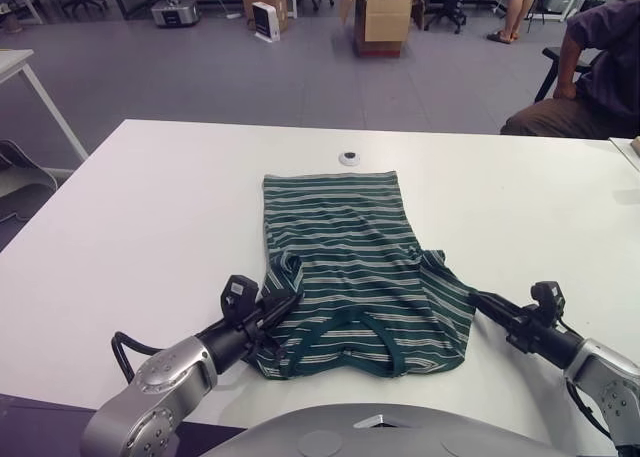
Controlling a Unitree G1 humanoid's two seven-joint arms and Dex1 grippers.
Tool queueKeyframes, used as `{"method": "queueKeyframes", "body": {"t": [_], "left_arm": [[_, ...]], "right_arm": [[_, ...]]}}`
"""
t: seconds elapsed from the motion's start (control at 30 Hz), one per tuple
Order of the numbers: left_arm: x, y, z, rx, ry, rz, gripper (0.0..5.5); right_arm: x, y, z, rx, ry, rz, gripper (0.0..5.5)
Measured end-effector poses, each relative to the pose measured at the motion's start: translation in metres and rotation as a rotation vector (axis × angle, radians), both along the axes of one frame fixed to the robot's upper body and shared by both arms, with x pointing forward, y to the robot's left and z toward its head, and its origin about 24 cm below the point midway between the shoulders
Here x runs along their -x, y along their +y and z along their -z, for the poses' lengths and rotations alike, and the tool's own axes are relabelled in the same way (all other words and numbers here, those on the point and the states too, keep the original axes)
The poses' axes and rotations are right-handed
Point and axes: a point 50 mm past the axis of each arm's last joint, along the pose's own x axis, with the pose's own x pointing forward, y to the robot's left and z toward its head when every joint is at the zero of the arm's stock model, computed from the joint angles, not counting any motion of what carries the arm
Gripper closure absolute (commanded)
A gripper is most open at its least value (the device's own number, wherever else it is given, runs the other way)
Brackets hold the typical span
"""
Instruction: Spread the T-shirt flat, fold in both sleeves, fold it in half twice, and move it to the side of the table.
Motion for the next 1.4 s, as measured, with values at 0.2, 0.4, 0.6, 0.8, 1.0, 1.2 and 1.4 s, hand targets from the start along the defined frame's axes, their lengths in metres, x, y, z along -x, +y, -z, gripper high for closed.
{"method": "queueKeyframes", "body": {"t": [0.2,0.4,0.6,0.8,1.0,1.2,1.4], "left_arm": [[0.001,0.001,-0.006,0.023,-0.038,0.028,3.48],[0.011,-0.002,-0.015,0.055,-0.072,0.129,3.48],[0.026,0.008,-0.005,-0.085,-0.047,0.286,3.48],[0.031,0.016,0.000,-0.155,-0.041,0.372,3.48],[0.020,0.027,-0.021,-0.197,-0.161,0.400,2.89],[0.022,0.054,-0.040,-0.448,-0.165,0.660,1.84],[0.025,0.066,-0.027,-0.679,-0.179,0.847,1.18]], "right_arm": [[-0.004,0.005,-0.004,-0.067,-0.022,0.033,5.46],[-0.003,0.030,-0.032,-0.277,-0.090,-0.152,5.46],[-0.012,0.057,-0.054,-0.276,-0.146,-0.359,5.46],[-0.017,0.085,-0.039,-0.073,-0.108,-0.531,5.46],[-0.015,0.092,-0.034,0.033,-0.107,-0.649,4.60],[-0.018,0.058,-0.077,0.225,-0.210,-0.898,3.44],[-0.004,0.035,-0.080,0.465,-0.186,-1.203,2.42]]}}
